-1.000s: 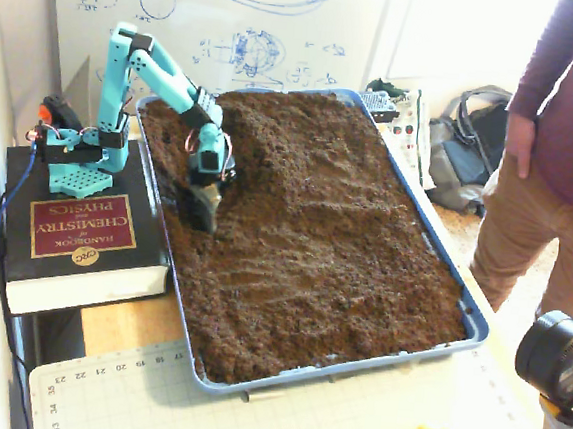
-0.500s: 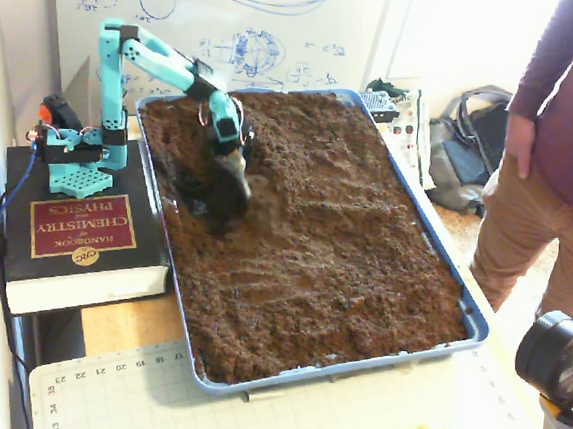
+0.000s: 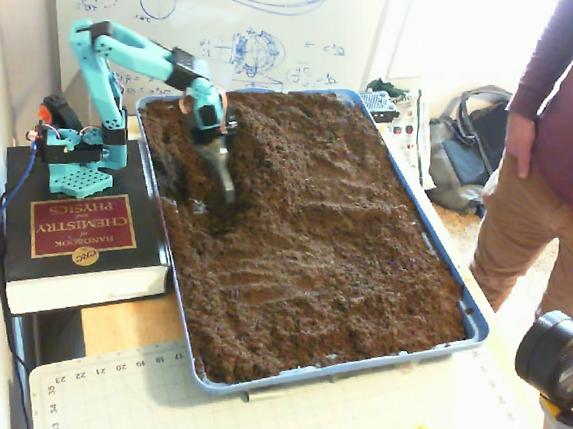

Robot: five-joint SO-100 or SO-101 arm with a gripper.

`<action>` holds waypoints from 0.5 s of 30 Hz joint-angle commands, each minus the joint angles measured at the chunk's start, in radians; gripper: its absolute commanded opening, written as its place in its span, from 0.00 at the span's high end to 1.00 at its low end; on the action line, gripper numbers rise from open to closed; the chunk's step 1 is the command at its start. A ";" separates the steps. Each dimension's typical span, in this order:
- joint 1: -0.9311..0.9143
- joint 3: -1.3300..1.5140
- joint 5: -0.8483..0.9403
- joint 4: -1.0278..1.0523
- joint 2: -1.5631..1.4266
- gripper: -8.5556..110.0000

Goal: Build a berm.

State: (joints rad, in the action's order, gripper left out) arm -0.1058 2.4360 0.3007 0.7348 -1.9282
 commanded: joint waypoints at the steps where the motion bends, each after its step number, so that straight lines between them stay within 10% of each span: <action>1: -0.011 -0.009 -0.014 0.009 -0.041 0.93; 15: -0.011 -0.345 -0.026 -0.370 0.486 0.93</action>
State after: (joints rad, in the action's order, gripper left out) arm -0.1058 2.2488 0.2853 0.4326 -1.4235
